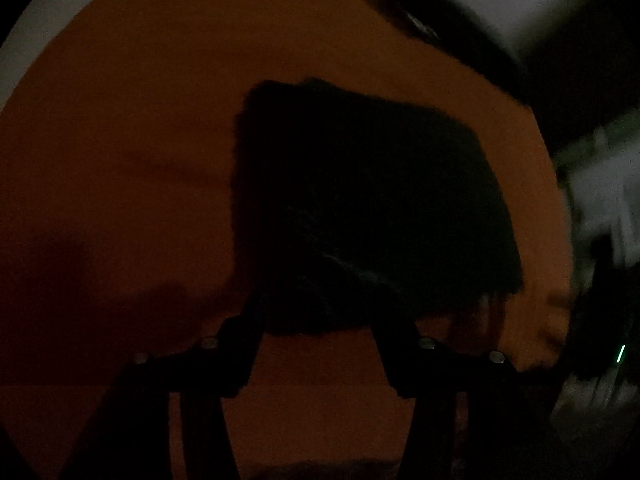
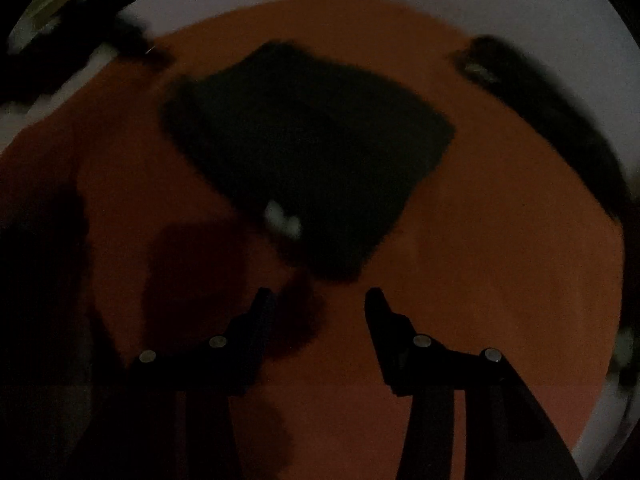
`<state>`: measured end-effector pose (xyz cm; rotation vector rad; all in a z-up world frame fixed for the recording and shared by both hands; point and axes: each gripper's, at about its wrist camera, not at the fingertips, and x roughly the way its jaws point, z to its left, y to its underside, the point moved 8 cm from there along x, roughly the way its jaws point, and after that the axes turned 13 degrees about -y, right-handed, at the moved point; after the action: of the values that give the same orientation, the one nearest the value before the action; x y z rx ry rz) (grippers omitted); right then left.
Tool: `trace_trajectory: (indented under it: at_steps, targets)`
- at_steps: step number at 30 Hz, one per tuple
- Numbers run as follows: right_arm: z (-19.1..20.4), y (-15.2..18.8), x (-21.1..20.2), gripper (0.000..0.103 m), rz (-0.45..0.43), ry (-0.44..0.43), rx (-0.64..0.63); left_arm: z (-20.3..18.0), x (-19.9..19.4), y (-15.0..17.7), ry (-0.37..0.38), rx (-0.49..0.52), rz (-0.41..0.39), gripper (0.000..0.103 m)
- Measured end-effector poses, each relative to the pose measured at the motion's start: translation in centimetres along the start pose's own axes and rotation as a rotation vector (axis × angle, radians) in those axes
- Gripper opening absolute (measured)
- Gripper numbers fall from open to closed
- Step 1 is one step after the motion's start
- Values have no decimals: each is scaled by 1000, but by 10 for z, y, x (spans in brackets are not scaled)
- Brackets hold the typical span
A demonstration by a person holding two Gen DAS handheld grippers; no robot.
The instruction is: Fold clothes
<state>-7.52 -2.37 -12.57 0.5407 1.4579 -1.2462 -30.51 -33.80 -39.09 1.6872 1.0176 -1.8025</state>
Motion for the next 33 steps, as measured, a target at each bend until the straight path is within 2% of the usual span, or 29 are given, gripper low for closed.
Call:
trace_trajectory:
  at_steps: [3, 4, 6, 7, 9, 10, 11, 12, 14, 15, 17, 19, 20, 22, 23, 25, 27, 28, 29, 31, 33]
  targets:
    - [-7, 6, 6, 53, 103, 38, -212, -24, 7, -19, -23, 112, 20, 54]
    - [-11, 1, 15, 53, 108, 65, -232, -29, 10, -22, -4, 85, 8, 54]
    - [-20, -17, 36, 53, 56, 111, -150, -39, 16, -28, 33, 31, -15, 54]
    - [-22, -24, 47, 53, 18, 129, -80, -41, 20, -29, 26, 8, -37, 54]
    - [-28, -29, 66, 52, -19, 160, 40, -44, 37, -33, -44, -28, -75, 54]
    - [-31, -31, 74, 48, -39, 164, 106, -44, 46, -31, -69, -26, -73, 54]
    - [-35, -34, 75, 32, -66, 146, 177, -41, 59, -24, -113, -11, -59, 48]
    - [-38, -37, 73, 23, -113, 132, 238, -39, 68, -18, -137, 2, -78, 43]
    - [-41, -34, 70, 20, -173, 163, 316, -37, 61, -5, -125, -10, -167, 40]
    - [-37, -32, 64, 17, -202, 201, 313, -37, 55, 0, -137, -16, -180, 40]
    - [-12, -33, 40, 15, -292, 326, 194, -32, 43, 12, -145, -23, -211, 41]
    - [0, -25, 51, 14, -233, 447, 55, -27, 50, 23, -102, -11, -197, 51]
    - [1, -21, 55, 13, -217, 439, 51, -25, 52, 24, -77, -23, -187, 52]
    - [3, -14, 63, 13, -186, 424, 44, -21, 45, 22, -32, -61, -184, 51]
    - [5, -12, 64, 13, -182, 421, 38, -22, 32, 21, -27, -52, -208, 50]
    - [14, -19, 42, 13, -267, 413, 28, -24, 7, 11, -46, -18, -269, 50]
    - [19, -23, 31, 22, -307, 443, 36, -37, -19, 8, -43, 26, -345, 50]
    - [20, -25, 29, 30, -309, 470, 44, -48, -25, 6, -17, 42, -354, 50]
    - [21, -26, 28, 31, -312, 497, 51, -59, -30, 3, 8, 58, -362, 50]
    - [17, -24, 38, 31, -257, 562, 74, -81, -18, 0, 44, 86, -340, 50]
    - [11, -17, 50, 31, -208, 536, 149, -87, 10, 4, -8, 119, -296, 50]
